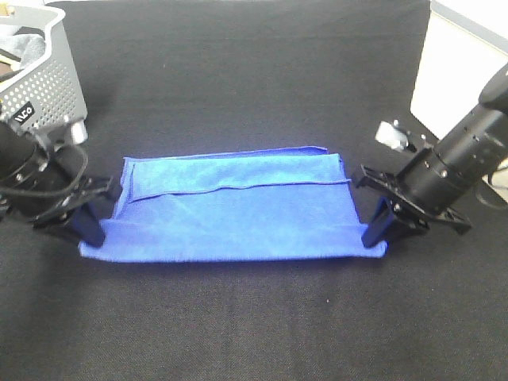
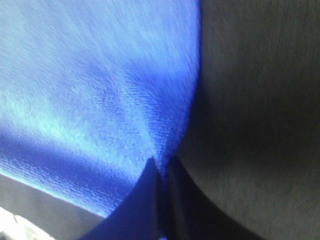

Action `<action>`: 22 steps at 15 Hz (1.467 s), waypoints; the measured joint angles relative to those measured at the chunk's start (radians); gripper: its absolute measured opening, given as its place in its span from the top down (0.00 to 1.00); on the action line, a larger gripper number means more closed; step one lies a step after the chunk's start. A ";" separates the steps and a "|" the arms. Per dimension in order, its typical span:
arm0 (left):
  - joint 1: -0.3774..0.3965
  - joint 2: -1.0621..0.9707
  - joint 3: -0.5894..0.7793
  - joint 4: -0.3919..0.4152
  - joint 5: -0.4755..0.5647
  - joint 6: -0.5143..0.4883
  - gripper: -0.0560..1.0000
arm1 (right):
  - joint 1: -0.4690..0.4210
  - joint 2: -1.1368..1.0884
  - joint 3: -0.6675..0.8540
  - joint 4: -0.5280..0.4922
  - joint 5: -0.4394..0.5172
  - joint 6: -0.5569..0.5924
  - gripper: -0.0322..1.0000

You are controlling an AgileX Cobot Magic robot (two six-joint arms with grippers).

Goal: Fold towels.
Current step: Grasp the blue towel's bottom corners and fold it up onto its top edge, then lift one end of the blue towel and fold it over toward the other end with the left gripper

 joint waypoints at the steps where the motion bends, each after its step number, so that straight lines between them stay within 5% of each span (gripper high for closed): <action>1: 0.000 0.000 -0.039 0.002 -0.017 -0.026 0.94 | 0.000 0.000 -0.048 -0.001 -0.003 0.000 0.97; 10: 0.006 0.231 -0.461 0.146 -0.045 -0.180 0.94 | 0.000 0.245 -0.574 -0.013 0.056 0.027 0.97; 14: 0.007 0.330 -0.541 0.153 -0.047 -0.186 0.93 | 0.000 0.332 -0.634 -0.019 0.056 0.027 0.95; 16: 0.007 0.354 -0.544 0.150 -0.048 -0.187 0.80 | 0.000 0.353 -0.634 -0.020 0.047 0.028 0.76; 17: 0.007 0.362 -0.544 0.150 -0.049 -0.178 0.56 | 0.000 0.353 -0.634 -0.020 0.050 0.039 0.47; 19: 0.007 0.362 -0.544 0.152 -0.046 -0.177 0.26 | 0.000 0.352 -0.634 -0.021 0.082 0.056 0.15; 22: 0.007 0.362 -0.544 0.186 -0.021 -0.239 0.15 | 0.000 0.346 -0.635 -0.028 0.156 0.060 0.05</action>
